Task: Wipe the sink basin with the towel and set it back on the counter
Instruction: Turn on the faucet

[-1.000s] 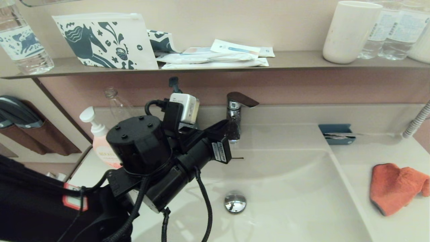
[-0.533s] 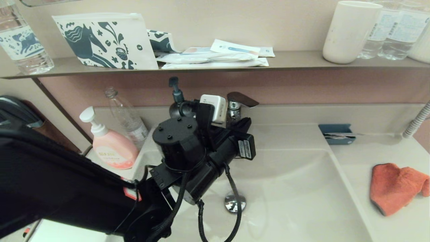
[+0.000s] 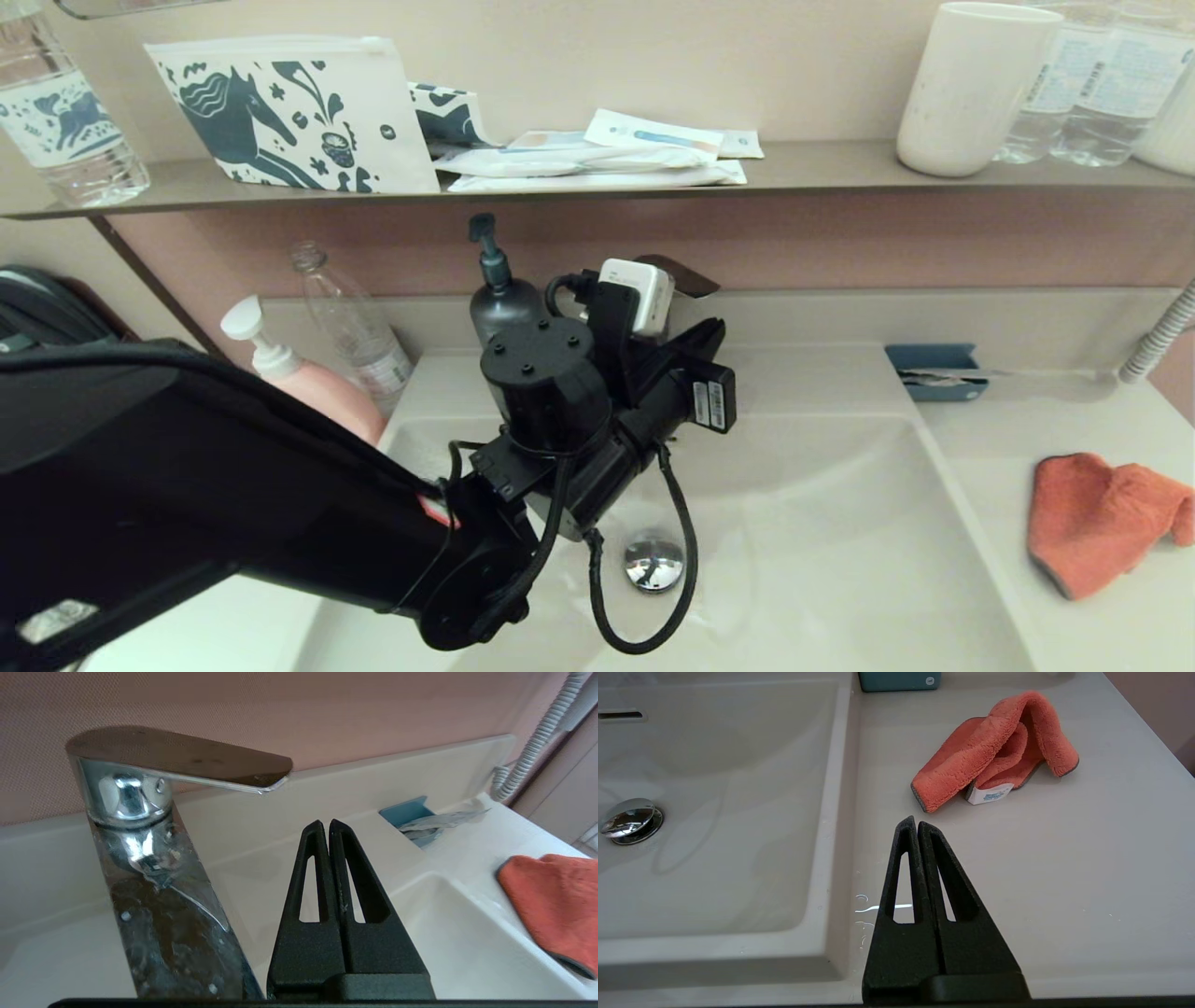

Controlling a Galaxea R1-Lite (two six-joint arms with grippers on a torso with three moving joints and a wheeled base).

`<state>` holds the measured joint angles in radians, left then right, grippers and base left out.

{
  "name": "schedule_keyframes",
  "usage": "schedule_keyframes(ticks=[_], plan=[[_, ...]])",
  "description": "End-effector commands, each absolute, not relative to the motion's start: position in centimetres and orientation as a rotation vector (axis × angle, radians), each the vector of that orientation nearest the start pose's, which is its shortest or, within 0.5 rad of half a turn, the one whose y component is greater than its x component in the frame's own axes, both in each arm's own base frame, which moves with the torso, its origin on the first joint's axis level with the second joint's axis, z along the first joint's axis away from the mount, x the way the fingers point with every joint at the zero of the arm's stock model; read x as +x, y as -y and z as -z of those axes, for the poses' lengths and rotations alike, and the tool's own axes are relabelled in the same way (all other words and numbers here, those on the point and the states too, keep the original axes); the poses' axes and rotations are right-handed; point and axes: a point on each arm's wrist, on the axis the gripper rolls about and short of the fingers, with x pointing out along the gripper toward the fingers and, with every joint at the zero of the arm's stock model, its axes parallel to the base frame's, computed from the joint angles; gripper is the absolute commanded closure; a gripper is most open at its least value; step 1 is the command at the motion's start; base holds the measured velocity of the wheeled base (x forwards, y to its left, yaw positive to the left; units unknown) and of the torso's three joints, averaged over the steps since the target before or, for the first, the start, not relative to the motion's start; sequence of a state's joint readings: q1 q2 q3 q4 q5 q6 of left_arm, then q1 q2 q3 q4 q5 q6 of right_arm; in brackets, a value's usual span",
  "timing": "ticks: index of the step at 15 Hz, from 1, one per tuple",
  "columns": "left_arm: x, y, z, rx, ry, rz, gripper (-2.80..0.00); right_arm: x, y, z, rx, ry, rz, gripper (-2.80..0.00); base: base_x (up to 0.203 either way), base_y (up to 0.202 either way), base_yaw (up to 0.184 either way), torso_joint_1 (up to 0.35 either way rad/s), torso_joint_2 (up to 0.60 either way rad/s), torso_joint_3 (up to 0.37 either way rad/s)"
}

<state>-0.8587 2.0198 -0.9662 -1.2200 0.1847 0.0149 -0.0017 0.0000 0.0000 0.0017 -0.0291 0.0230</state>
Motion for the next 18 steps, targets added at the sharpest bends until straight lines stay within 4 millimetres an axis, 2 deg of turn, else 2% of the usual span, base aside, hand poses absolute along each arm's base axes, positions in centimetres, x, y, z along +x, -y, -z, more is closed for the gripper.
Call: schedule_keyframes(ticks=[1, 13, 18], plan=[[26.2, 28.8, -17.1, -0.064, 0.161, 0.659, 0.00, -2.3, 0.1, -7.5, 0.023, -0.003, 0.031, 0.00, 0.000, 0.000, 0.000, 0.000, 0.00, 0.000], [28.2, 28.3, -17.8, -0.045, 0.196, 0.636, 0.00, -2.3, 0.1, -7.5, 0.023, -0.003, 0.031, 0.00, 0.000, 0.000, 0.000, 0.000, 0.00, 0.000], [28.1, 28.2, -18.1, -0.023, 0.212, 0.640, 0.00, -2.3, 0.1, -7.5, 0.023, -0.003, 0.031, 0.00, 0.000, 0.000, 0.000, 0.000, 0.00, 0.000]])
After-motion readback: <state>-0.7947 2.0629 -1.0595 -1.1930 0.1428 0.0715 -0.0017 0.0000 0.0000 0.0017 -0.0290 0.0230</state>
